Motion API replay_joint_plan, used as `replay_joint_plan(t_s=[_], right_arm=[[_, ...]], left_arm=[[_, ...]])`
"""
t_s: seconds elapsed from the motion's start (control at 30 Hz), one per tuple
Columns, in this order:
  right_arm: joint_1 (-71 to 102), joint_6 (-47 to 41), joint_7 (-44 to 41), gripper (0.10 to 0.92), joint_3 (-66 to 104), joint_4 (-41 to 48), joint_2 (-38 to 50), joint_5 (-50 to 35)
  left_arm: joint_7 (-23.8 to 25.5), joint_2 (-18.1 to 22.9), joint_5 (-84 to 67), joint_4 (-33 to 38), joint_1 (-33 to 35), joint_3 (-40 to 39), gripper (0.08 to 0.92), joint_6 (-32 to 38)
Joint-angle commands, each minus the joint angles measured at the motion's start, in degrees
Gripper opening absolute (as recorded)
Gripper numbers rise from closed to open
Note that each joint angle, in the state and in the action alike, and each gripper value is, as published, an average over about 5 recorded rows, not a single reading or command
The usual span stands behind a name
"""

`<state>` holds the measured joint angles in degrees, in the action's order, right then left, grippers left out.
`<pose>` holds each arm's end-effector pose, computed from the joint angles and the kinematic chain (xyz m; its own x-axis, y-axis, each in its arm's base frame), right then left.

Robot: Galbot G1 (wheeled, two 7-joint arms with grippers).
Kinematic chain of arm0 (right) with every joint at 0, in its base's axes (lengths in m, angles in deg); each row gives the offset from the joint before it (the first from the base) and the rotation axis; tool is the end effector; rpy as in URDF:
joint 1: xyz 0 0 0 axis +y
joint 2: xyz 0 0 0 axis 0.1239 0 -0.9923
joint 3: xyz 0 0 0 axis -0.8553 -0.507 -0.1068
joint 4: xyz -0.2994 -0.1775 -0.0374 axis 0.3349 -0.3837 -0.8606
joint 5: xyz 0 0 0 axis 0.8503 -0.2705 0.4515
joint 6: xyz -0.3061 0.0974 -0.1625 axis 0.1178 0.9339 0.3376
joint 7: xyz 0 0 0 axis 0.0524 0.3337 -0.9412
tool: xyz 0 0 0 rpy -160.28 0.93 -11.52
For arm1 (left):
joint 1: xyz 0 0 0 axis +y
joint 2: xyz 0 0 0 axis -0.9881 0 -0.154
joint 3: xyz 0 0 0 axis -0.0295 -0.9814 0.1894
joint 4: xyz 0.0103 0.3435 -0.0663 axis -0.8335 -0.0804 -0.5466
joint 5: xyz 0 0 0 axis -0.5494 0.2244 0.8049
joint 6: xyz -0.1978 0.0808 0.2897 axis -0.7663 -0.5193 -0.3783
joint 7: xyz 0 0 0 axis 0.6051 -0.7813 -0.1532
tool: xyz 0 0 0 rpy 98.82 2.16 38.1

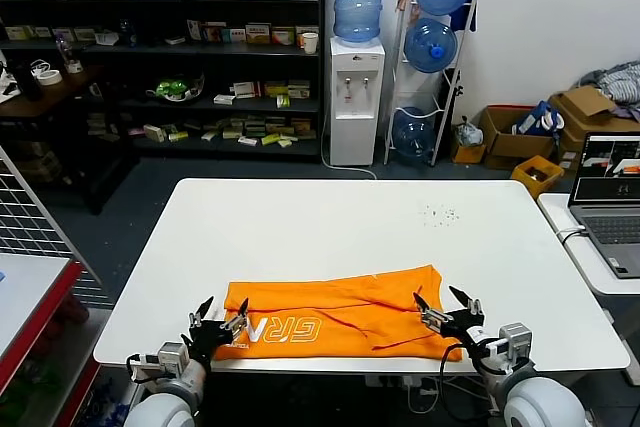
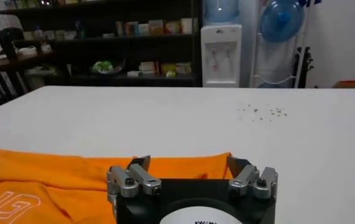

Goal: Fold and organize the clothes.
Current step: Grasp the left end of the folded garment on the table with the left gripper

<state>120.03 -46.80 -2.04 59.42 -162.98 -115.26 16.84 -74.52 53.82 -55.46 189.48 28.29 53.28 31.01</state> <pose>0.2319 -0.0992 -0.3024 -0.8763 -0.2425 0.4162 -0.2258 0.9700 0.0898 0.2320 0.0500 -0.3761 -0.9212 0.1262 0.3681 0.1000 0.9910 -0.0894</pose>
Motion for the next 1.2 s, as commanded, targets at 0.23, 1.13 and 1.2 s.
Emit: replay_joint_plan(t_s=[0.23, 1.13, 1.2], right_arm=[[0.89, 0.06, -0.04, 0.823, 0.77, -0.02, -0.94, 0.49], [0.46, 0.4, 0.05, 0.823, 0.04, 0.55, -1.98, 1.0], [0.15, 0.47, 0.14, 0.823, -0.18, 0.58, -2.25, 1.08]], left_arm=[[0.61, 2.97, 0.57, -5.11, -1.15, -1.49, 0.808, 2.41], [-2.44, 1.47, 1.97, -0.2, -0.62, -1.58, 0.121, 1.64], [-3.04, 0.13, 1.85, 2.66, -0.19, -0.99, 0.12, 0.55]])
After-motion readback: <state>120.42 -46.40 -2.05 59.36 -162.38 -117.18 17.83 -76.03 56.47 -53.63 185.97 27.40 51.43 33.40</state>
